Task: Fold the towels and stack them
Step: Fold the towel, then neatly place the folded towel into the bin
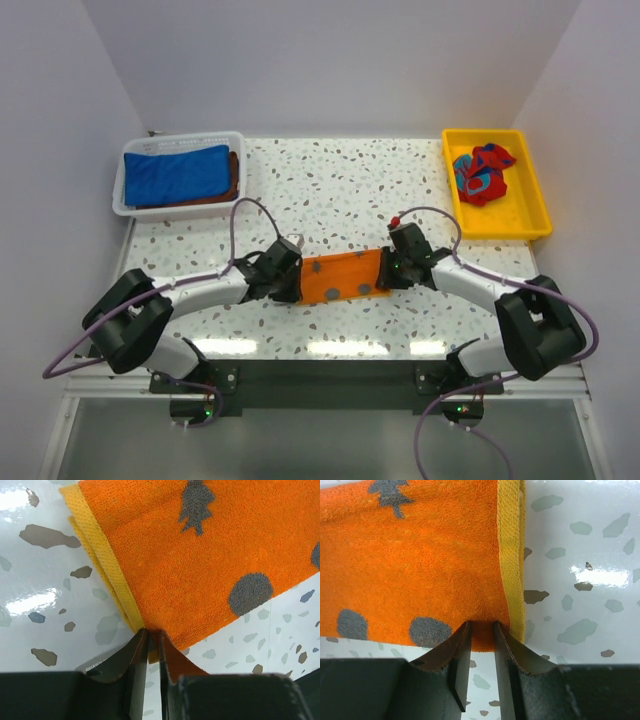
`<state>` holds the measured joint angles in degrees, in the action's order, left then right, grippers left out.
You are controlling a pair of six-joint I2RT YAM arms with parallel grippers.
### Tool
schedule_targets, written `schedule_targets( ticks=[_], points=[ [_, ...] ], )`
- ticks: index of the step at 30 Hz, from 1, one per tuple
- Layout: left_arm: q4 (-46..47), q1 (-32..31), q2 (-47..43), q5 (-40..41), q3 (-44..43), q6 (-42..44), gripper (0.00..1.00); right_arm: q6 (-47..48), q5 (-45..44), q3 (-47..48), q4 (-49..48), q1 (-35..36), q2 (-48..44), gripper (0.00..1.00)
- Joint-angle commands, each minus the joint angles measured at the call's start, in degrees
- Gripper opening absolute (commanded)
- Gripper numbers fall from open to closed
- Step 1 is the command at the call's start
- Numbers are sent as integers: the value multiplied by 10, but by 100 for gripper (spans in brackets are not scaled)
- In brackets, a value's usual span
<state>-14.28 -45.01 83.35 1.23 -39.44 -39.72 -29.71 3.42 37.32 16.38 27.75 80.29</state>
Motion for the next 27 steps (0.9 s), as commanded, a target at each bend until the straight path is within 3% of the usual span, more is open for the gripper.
schedule_targets(
  ticks=[1,5,10,18,27],
  points=[
    [-11,-2,1,27,30,-36,20,-15,-48,-14,29,-1,-4,30],
    [-45,-2,-40,41,10,-39,30,30,-47,37,66,-1,-38,36],
    [-109,-2,-65,68,-70,-24,41,54,-42,107,76,-1,-23,37],
    [-71,11,-15,90,-141,34,40,62,-69,161,11,-15,78,28],
    [25,60,107,73,-113,53,34,72,-63,161,-25,-27,150,26]
  ],
)
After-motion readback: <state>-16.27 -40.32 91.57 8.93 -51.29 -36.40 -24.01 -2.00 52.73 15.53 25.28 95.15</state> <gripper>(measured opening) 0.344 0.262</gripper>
